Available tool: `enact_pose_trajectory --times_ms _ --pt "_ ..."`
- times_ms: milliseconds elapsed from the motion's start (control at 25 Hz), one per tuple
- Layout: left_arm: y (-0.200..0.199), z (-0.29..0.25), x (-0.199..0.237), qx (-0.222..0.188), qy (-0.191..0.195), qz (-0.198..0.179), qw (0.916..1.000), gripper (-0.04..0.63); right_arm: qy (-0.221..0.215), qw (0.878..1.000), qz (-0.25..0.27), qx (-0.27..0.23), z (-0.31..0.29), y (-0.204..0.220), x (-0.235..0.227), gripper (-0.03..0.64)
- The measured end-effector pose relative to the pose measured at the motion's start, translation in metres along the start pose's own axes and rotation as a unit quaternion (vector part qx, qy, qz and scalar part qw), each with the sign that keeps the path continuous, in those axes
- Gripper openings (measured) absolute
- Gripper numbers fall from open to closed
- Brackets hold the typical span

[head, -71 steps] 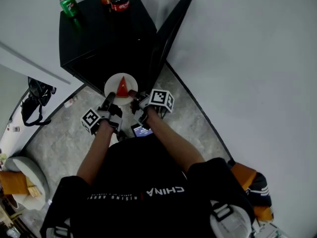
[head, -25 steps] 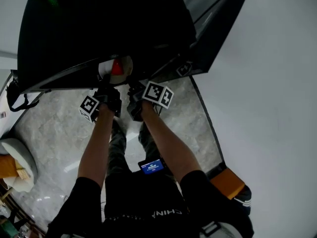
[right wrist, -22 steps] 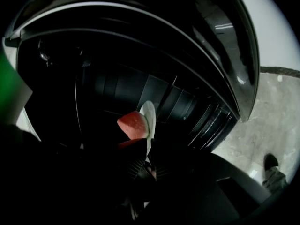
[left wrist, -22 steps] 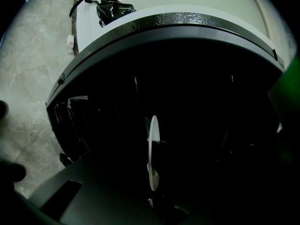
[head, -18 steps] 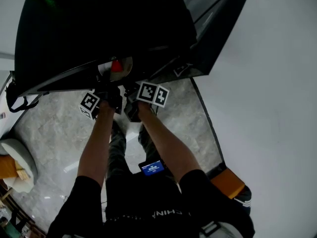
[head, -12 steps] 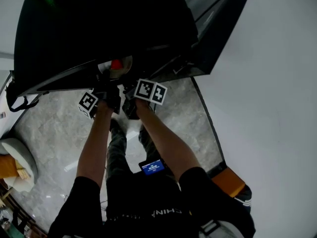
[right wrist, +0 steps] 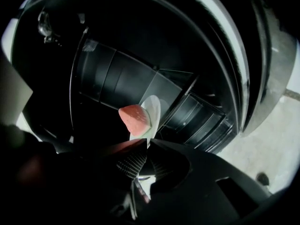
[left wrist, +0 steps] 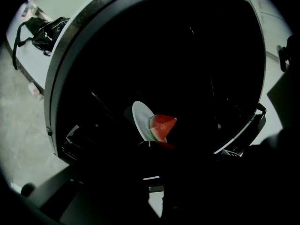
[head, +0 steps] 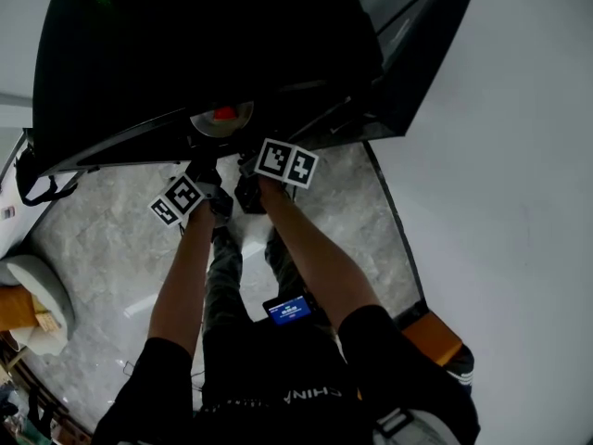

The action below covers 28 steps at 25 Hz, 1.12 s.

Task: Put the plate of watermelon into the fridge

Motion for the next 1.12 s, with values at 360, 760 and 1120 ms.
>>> enact_pose_trajectory --times_ms 360,760,1120 --pt "-0.018 -0.029 -0.014 0.018 -0.011 -0.052 0.9984 0.02 0.021 0.997 0.079 0.014 -0.015 -0.014 0.002 0.029" --pt "-0.037 -0.056 -0.026 0.024 -0.004 -0.113 0.9933 0.014 0.037 0.992 0.117 0.012 -0.033 -0.032 0.004 0.029" --pt "-0.037 -0.044 -0.025 0.034 0.059 -0.094 0.9932 0.014 0.047 0.991 0.123 0.017 -0.024 -0.041 0.014 0.029"
Point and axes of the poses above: the fingertips, and each gripper's own axes: z backward along the fingers, x to its left, y out of its underside, the point moved 8 cm from there along z, backward along the fingers, and after that the axes turned 8 degrees about -y, right-handed, at the moved point
